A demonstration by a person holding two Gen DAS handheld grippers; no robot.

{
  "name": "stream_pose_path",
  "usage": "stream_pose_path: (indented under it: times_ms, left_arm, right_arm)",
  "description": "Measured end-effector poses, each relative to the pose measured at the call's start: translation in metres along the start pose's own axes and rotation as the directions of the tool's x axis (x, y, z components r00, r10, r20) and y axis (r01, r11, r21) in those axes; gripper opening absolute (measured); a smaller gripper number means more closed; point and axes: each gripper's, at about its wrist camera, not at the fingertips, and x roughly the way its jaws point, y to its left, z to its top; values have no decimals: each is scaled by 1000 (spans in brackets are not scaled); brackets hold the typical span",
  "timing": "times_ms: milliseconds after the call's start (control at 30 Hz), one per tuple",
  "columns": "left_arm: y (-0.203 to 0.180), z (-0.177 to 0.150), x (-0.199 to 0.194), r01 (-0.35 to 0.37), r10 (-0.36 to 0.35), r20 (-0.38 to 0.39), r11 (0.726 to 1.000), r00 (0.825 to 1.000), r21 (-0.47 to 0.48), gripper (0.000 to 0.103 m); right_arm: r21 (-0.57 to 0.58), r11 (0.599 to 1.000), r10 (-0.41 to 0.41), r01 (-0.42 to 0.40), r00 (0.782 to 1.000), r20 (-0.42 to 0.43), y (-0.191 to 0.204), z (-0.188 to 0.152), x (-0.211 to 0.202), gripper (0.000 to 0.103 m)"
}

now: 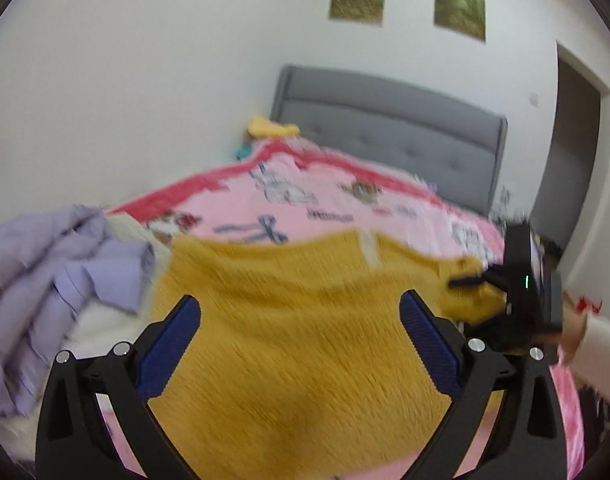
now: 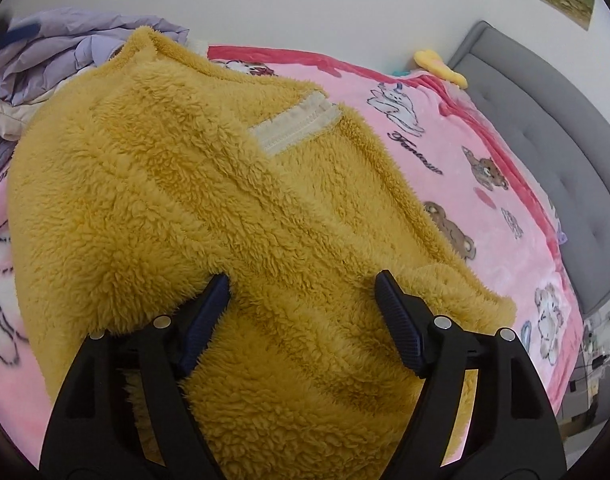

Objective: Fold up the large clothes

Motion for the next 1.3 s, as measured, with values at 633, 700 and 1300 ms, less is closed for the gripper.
stream_pose_path:
  times_ms: [633,700,1300]
  left_arm:
    - [-3,-57,77,16,-7,-219,999,976,37,99]
    - [1,-61,85,34,-27,-261,999,965,22,99]
    - [11,-47,96,24,-40,-288,998,957,-60,99]
  right_arm:
    - [60,998,7,-6,1000,-13,-1,-14,2,79]
    - [69,998,6,-5,1000,-13,-1,-16,5,80]
    - [268,958,-140,98,980,142,11,-193,-140,95]
